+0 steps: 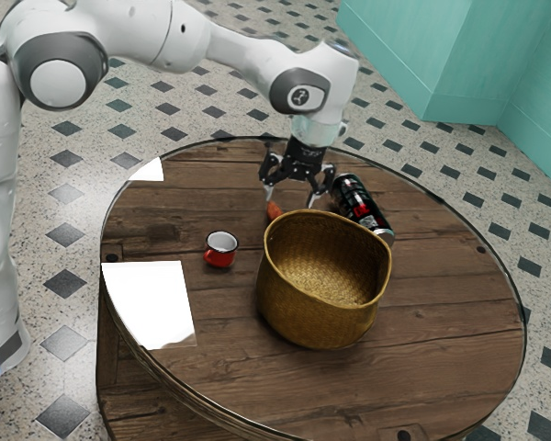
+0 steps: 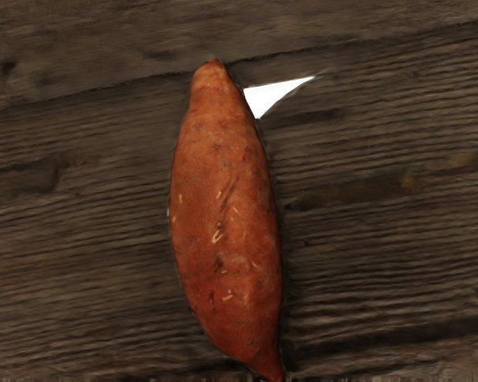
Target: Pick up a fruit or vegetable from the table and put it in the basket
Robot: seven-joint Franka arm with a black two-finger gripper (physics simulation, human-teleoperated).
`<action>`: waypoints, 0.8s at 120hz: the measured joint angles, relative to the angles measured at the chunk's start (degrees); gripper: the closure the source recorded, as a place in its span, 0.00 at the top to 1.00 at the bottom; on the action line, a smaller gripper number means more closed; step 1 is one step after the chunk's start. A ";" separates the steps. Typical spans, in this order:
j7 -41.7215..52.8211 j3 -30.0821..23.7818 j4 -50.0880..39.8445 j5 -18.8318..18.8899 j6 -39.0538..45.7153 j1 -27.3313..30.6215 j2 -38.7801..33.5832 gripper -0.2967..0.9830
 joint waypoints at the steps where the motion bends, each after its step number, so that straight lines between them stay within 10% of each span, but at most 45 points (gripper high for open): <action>1: -0.08 0.00 -0.07 -0.18 0.07 0.16 0.08 0.77; 96: -4.37 0.56 -2.80 -0.99 1.56 2.70 3.84 0.72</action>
